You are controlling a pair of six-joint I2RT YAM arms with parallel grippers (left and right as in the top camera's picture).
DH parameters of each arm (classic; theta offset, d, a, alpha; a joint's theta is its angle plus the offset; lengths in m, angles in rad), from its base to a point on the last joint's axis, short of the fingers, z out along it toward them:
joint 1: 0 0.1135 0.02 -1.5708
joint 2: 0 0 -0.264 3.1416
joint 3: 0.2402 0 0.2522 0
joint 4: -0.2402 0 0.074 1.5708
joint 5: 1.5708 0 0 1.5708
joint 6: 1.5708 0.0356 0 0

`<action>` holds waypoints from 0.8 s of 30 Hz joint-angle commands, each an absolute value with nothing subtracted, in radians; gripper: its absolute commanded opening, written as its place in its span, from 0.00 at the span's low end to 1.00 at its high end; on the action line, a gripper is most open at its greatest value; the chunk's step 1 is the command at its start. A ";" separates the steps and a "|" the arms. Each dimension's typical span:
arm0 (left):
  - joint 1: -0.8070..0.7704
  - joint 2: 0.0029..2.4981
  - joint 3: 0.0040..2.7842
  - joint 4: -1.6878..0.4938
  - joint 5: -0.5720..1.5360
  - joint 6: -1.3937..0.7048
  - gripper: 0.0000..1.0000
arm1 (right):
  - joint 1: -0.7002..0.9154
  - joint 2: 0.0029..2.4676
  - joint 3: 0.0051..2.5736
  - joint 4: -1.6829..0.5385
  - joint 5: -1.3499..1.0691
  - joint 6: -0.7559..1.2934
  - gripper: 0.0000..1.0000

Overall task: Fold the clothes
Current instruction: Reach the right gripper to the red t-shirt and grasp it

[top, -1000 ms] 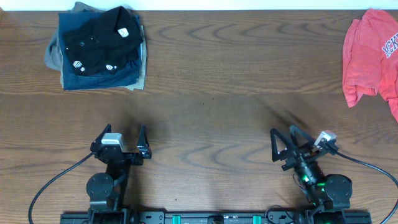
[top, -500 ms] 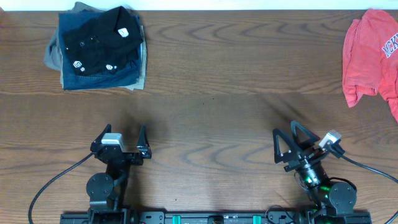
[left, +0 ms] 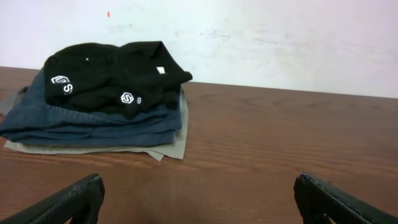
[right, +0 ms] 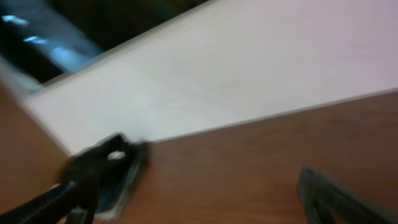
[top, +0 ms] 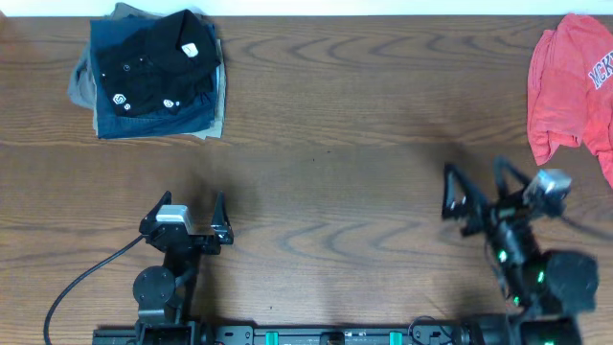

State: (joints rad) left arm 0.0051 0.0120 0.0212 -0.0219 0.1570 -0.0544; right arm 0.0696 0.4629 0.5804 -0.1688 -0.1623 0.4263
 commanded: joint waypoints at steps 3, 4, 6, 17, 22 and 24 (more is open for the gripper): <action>0.003 0.006 0.004 -0.056 0.171 -0.048 0.98 | 0.070 0.775 0.861 -0.331 0.183 0.262 0.99; 0.003 0.006 0.004 -0.056 0.171 -0.048 0.98 | 0.063 0.836 0.913 -0.364 0.217 0.247 0.99; 0.003 0.006 0.004 -0.056 0.171 -0.048 0.98 | 0.027 0.991 1.053 -0.460 0.266 0.207 0.99; 0.003 0.006 0.004 -0.056 0.171 -0.048 0.98 | -0.217 1.628 1.674 -0.897 0.255 0.105 0.99; 0.003 0.006 0.004 -0.056 0.171 -0.048 0.98 | -0.295 1.748 1.694 -0.843 0.278 0.047 0.99; 0.003 0.006 0.004 -0.056 0.171 -0.048 0.98 | -0.334 1.791 1.694 -0.827 0.277 0.047 0.99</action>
State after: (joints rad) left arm 0.0051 0.0120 0.0212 -0.0219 0.1570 -0.0528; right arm -0.2722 1.7393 1.6722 -0.8364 0.2474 0.0872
